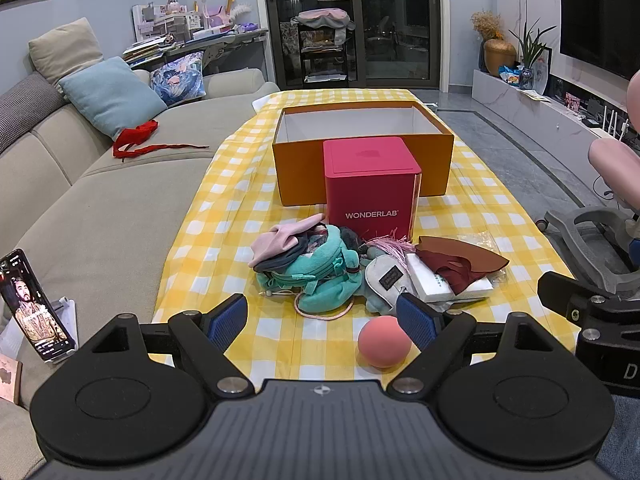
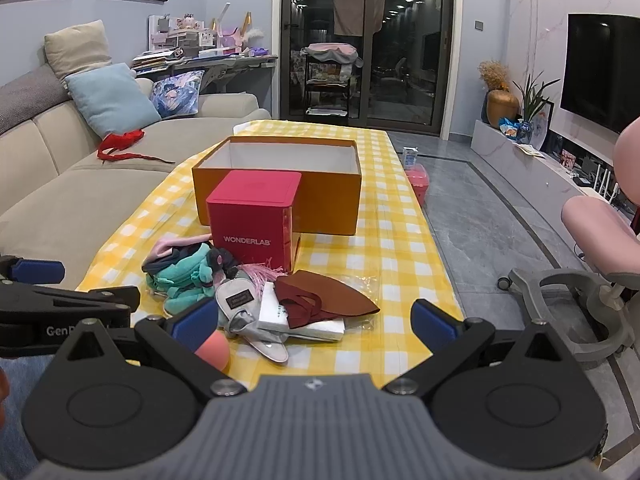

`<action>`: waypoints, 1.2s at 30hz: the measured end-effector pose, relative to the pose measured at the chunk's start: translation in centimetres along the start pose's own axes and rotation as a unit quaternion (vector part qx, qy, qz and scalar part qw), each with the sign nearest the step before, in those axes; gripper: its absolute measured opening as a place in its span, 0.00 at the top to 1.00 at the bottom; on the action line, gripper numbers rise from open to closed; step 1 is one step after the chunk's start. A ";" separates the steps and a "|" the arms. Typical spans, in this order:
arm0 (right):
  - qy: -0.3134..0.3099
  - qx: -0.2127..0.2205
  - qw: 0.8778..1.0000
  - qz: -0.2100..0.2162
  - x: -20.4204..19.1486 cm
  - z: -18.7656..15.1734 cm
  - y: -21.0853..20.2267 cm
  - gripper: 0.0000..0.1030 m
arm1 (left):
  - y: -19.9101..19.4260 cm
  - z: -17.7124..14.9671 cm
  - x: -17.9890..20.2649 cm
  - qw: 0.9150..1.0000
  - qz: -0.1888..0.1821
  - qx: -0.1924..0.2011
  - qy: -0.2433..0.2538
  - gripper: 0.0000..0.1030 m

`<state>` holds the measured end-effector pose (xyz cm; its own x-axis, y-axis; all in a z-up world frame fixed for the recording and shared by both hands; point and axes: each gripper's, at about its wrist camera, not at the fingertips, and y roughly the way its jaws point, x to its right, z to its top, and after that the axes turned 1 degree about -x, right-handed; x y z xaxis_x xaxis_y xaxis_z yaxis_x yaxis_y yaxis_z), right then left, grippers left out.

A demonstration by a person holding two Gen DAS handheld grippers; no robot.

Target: Organize soft objects

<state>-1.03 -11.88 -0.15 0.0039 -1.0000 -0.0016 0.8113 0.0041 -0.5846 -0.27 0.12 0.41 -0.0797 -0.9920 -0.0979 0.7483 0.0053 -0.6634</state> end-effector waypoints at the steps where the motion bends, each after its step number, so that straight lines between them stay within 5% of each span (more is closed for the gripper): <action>1: -0.001 0.000 1.000 0.000 0.0 0.0 0.0 0.03 | 0.0 0.0 0.0 1.000 0.000 0.000 0.000 0.04; 36: 0.001 -0.006 1.000 -0.002 0.2 -0.1 0.3 0.03 | 0.0 0.0 0.0 1.000 -0.001 0.000 0.000 0.04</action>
<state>-0.84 -12.11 -0.45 0.0004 -1.0000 -0.0010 0.8048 0.0009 -0.5935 -0.27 0.17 0.36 -0.0812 -0.9921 -0.0960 0.7485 0.0029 -0.6631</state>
